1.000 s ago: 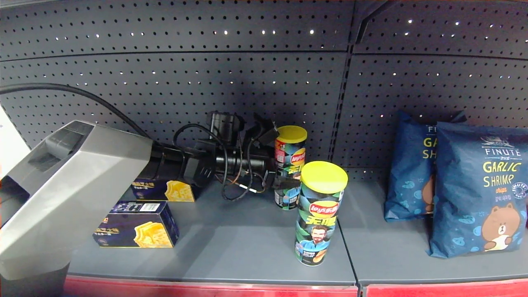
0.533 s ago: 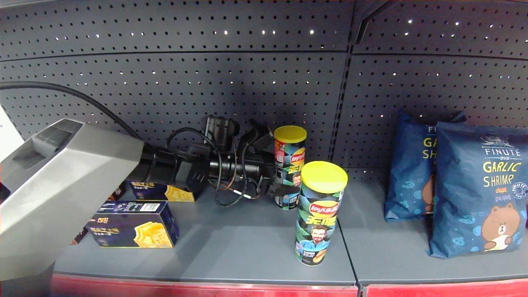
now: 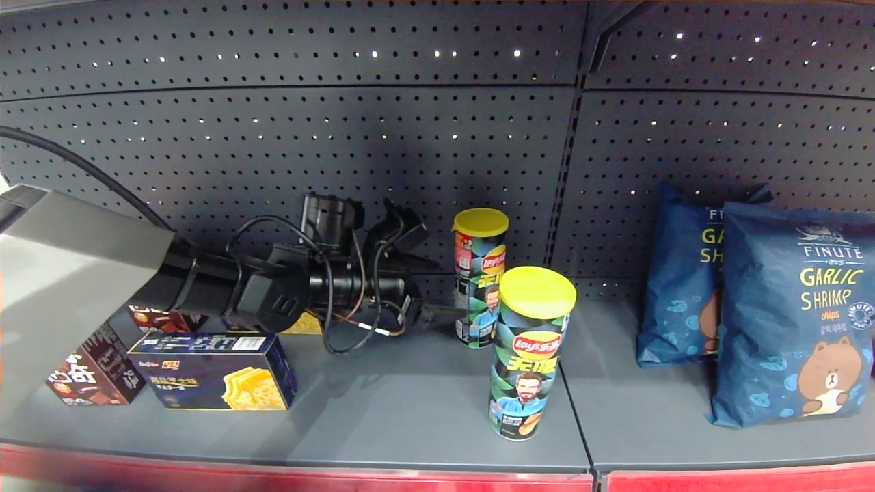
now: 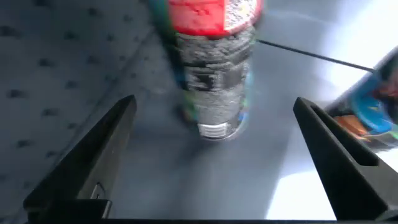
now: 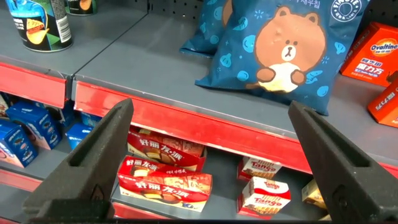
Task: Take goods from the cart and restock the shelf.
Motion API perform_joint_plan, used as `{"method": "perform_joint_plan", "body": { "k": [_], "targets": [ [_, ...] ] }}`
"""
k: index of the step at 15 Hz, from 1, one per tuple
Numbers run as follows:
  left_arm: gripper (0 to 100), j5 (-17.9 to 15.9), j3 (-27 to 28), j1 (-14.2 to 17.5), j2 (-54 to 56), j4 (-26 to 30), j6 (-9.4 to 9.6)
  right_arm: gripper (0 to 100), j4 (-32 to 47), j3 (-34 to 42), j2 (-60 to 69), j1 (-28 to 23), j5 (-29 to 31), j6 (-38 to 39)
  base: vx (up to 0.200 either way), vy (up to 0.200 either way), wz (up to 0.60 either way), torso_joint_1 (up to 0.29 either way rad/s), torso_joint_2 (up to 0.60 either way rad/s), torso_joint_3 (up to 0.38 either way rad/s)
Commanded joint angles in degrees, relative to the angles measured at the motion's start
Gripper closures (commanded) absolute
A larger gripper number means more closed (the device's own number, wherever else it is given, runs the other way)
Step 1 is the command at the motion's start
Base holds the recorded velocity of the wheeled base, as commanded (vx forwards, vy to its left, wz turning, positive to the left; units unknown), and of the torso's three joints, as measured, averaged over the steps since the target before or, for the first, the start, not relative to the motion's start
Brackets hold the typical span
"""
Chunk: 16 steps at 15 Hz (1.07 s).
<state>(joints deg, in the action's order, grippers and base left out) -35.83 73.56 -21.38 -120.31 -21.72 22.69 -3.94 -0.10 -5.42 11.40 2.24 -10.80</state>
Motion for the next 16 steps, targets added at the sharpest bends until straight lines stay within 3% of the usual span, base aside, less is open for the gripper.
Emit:
{"method": "perform_joint_plan", "body": {
  "k": [1, 3, 7, 9, 13, 16],
  "targets": [
    [0, 1.64, -0.96, -0.33, 1.22, -0.95, -0.54, 0, -0.02, 0.01, -0.11, 0.03, 0.04, 0.08, 0.000, 0.000, 0.00, 0.000, 0.00, 0.000],
    [0, 2.87, -1.66, -0.59, 1.31, -1.13, -1.59, 0, -0.02, 0.01, -0.11, 0.03, -0.05, 0.08, 0.000, 0.000, 0.00, 0.000, 0.00, 0.000],
    [0, 5.33, -1.75, -0.77, 1.22, -1.13, -1.68, 0, -0.02, 0.01, -0.11, 0.03, -0.05, 0.08, 0.000, 0.000, 0.00, 0.000, 0.00, 0.000],
    [0, 8.23, -1.40, -0.85, 1.22, -1.48, -1.77, 0, -0.02, 0.01, -0.11, 0.03, -0.05, 0.08, 0.000, 0.000, 0.00, 0.000, 0.00, 0.000],
    [0, 11.57, -1.31, -2.44, 0.87, -6.05, -6.87, 0, 0.07, 0.01, -0.11, 0.03, -0.13, 0.08, 0.000, 0.000, 0.00, 0.000, 0.00, 0.000],
    [0, 11.83, -1.84, -2.70, 0.78, -6.93, -6.95, 0, -0.02, 0.01, -0.11, 0.03, -0.13, 0.17, 0.000, 0.000, 0.00, 0.000, 0.00, 0.000]
  ]
}}
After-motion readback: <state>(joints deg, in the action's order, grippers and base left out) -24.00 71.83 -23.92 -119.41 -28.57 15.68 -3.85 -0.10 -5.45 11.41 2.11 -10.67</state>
